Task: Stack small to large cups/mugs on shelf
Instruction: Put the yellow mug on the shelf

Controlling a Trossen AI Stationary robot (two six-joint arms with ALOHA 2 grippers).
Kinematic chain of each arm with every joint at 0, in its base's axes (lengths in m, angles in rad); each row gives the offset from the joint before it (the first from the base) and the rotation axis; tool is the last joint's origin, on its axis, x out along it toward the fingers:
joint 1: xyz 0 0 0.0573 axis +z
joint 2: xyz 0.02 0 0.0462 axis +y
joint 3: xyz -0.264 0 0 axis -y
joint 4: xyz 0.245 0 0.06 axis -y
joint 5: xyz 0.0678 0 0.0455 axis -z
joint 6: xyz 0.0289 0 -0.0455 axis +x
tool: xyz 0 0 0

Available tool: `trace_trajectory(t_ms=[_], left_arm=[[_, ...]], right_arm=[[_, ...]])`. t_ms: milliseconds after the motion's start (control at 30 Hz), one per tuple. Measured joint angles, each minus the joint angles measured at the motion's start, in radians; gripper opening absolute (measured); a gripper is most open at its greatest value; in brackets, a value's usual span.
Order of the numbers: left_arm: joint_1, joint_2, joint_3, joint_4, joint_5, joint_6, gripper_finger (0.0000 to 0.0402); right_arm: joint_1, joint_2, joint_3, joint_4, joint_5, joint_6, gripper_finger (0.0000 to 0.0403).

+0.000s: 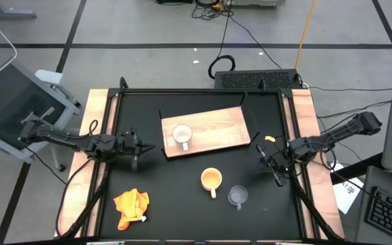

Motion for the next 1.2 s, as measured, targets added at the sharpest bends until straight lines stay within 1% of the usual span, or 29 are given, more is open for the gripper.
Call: trace_trajectory(t_ms=[333,500,600,633,767,833,967,1200], left_arm=[[0.000,0.000,0.000,0.000,0.000,-0.002,0.0001],[0.000,0.000,0.000,-0.001,0.001,0.005,0.0001],[0.000,0.000,0.000,-0.001,0.001,0.005,0.0001],[0.000,0.000,0.000,-0.001,0.001,0.004,0.0001],[0.000,0.000,0.000,-0.001,0.001,0.001,0.0001],[0.000,0.000,0.000,-0.001,0.002,0.000,0.0001],[0.000,0.000,0.000,-0.002,0.002,-0.005,0.0001],[0.000,0.000,0.001,-0.007,0.002,-0.006,0.0001]], right_arm=[[-0.050,0.245,0.231,-0.025,-0.001,-0.024,0.0000],[-0.113,0.364,0.383,-0.136,-0.005,0.007,0.0000],[-0.142,0.442,0.447,-0.177,-0.009,0.025,0.0000],[-0.151,0.468,0.462,-0.183,-0.024,0.027,0.0000],[-0.200,0.561,0.512,-0.184,-0.142,0.033,0.0000],[-0.230,0.603,0.546,-0.189,-0.176,0.064,0.0000],[-0.277,0.678,0.638,-0.299,-0.241,0.085,0.0000],[-0.282,0.769,0.786,-0.491,-0.245,0.020,0.0000]])
